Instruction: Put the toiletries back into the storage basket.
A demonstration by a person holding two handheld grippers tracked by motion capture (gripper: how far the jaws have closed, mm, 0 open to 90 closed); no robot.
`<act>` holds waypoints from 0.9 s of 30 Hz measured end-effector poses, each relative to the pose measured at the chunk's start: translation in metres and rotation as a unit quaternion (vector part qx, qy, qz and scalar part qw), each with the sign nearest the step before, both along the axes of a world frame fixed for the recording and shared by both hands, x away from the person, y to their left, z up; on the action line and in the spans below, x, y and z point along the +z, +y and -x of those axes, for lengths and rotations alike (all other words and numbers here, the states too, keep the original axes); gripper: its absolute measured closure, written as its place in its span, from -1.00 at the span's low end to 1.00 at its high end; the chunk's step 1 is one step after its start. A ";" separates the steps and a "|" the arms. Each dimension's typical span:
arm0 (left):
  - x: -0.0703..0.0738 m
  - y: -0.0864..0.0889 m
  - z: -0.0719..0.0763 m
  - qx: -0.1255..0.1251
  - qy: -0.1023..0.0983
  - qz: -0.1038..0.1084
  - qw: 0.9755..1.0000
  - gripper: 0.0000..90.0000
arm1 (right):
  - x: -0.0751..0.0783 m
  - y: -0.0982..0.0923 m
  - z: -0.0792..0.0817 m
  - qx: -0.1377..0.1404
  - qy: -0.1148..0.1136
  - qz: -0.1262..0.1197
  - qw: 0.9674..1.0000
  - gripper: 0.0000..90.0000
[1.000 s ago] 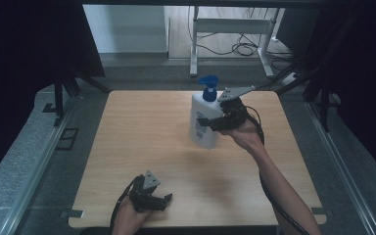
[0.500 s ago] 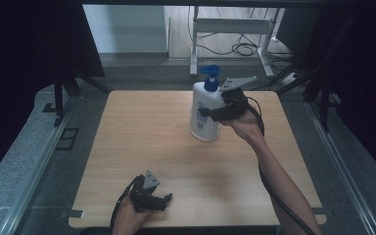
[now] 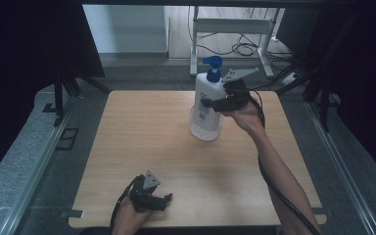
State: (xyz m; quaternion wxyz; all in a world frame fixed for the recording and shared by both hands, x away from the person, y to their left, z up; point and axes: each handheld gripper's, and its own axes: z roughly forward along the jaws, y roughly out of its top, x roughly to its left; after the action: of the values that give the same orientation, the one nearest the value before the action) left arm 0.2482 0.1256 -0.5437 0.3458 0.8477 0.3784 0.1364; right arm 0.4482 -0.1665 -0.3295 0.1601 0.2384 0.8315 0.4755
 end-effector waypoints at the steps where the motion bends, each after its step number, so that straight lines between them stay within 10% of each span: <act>1: 0.000 0.000 0.000 -0.001 0.000 0.000 1.000 -0.75 | 0.000 0.000 -0.002 0.000 -0.001 0.000 1.000 -0.17; 27: 0.000 0.000 0.000 0.000 -0.001 -0.001 1.000 -0.75 | -0.019 0.001 -0.037 -0.022 -0.005 0.021 1.000 -0.17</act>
State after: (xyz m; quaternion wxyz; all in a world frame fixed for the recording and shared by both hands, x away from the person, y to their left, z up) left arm 0.2482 0.1258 -0.5437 0.3451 0.8481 0.3778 0.1373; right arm 0.4849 -0.1652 -0.3485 0.1794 0.2508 0.8352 0.4554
